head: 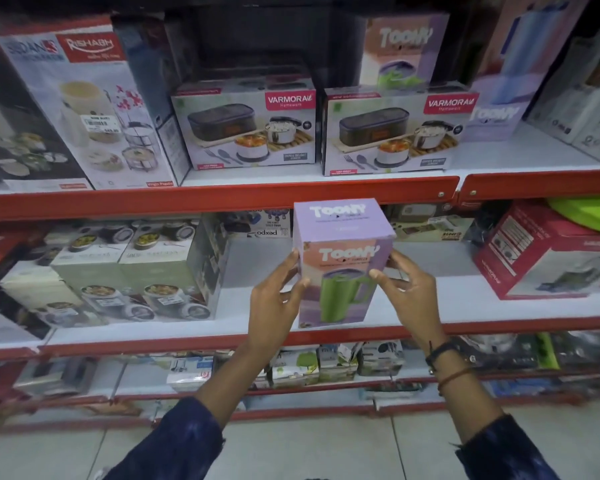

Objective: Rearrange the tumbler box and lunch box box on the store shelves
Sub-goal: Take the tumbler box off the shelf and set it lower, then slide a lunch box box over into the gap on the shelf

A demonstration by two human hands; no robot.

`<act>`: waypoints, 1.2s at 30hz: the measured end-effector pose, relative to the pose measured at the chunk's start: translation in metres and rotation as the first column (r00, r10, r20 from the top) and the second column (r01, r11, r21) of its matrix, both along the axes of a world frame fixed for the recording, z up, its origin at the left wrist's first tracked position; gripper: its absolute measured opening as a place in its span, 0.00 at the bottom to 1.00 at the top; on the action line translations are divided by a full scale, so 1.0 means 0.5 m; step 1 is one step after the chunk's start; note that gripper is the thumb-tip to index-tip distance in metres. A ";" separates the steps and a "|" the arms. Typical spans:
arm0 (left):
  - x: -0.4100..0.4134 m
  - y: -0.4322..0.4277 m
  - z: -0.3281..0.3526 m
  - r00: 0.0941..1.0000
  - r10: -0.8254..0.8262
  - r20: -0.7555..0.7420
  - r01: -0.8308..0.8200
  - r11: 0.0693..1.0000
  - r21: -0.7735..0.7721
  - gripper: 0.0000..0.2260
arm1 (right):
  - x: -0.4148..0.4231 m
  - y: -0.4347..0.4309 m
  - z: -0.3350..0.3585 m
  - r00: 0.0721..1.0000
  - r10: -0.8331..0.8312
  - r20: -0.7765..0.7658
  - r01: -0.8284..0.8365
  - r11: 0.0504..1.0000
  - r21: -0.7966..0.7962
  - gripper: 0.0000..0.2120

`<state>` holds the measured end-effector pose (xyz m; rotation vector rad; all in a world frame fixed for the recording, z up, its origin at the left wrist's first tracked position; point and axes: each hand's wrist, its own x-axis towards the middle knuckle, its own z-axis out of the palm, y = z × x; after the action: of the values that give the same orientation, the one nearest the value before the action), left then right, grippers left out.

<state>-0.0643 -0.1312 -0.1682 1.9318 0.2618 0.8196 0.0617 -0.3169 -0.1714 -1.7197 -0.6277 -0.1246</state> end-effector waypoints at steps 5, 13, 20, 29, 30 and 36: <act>0.057 0.013 -0.087 0.989 0.002 -0.149 -0.010 0.999 -0.051 0.21 | 0.046 0.029 -0.083 0.995 -0.001 -0.098 -0.009 0.994 -0.107 0.21; 0.133 0.040 -0.151 0.968 0.045 -0.247 -0.055 0.998 -0.032 0.20 | 0.101 0.069 -0.130 0.989 -0.018 -0.146 0.004 0.995 -0.097 0.17; 0.151 0.050 -0.180 0.950 -0.014 -0.312 -0.005 0.998 -0.060 0.24 | 0.113 0.081 -0.167 0.985 -0.029 -0.170 0.011 0.995 -0.103 0.16; 0.111 -0.015 -0.109 0.973 0.229 -0.021 -0.229 0.973 -0.034 0.17 | 0.089 0.041 -0.088 0.975 -0.124 -0.182 0.131 0.991 0.028 0.15; 0.113 -0.020 -0.082 0.975 0.220 0.030 -0.219 0.975 -0.021 0.17 | 0.095 0.037 -0.059 0.980 -0.131 -0.148 0.141 0.988 0.058 0.14; 0.198 -0.011 0.137 0.973 0.031 0.231 -0.053 0.995 0.089 0.12 | 0.199 0.016 0.159 0.956 -0.290 0.027 0.275 0.928 0.250 0.12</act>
<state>0.0349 -0.1369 -0.0998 1.9031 0.1268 1.0908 0.1611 -0.3088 -0.0918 -1.5614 -0.3880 -0.4450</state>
